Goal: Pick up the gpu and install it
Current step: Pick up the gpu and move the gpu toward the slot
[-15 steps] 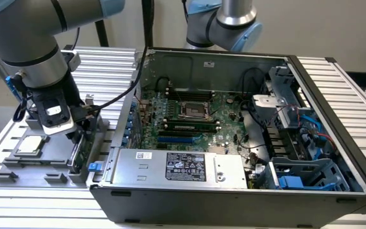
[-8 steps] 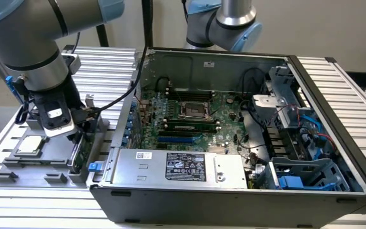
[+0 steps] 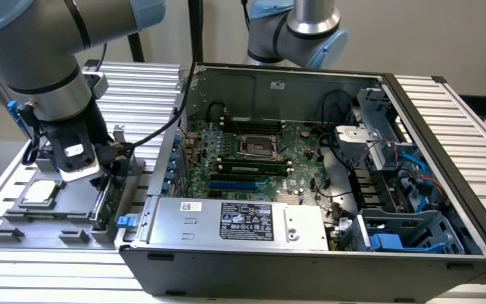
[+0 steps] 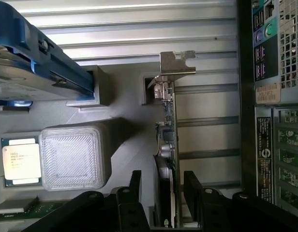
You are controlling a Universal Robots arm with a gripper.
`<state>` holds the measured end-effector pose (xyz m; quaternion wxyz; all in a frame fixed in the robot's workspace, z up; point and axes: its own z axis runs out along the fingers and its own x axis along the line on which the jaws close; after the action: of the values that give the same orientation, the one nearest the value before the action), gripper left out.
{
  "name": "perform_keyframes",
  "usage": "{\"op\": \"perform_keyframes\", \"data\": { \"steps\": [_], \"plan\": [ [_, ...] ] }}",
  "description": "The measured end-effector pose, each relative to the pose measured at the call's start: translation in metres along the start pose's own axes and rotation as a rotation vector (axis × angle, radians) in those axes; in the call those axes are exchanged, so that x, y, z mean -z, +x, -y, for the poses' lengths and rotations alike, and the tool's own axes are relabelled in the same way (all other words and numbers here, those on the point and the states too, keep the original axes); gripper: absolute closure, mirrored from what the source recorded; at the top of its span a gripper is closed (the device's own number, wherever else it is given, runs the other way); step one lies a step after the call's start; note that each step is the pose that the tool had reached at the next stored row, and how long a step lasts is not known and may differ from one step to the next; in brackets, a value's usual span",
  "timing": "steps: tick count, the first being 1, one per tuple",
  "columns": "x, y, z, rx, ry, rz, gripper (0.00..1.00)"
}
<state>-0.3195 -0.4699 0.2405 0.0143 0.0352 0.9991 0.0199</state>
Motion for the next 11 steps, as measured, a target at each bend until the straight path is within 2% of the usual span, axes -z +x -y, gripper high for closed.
{"op": "perform_keyframes", "data": {
  "steps": [3,11],
  "plan": [
    [-0.0012,0.0000,0.0000,0.000,-0.0003,0.0031,0.52],
    [-0.0030,0.0001,0.0000,-0.007,0.0000,0.0036,0.52]
  ]
}}
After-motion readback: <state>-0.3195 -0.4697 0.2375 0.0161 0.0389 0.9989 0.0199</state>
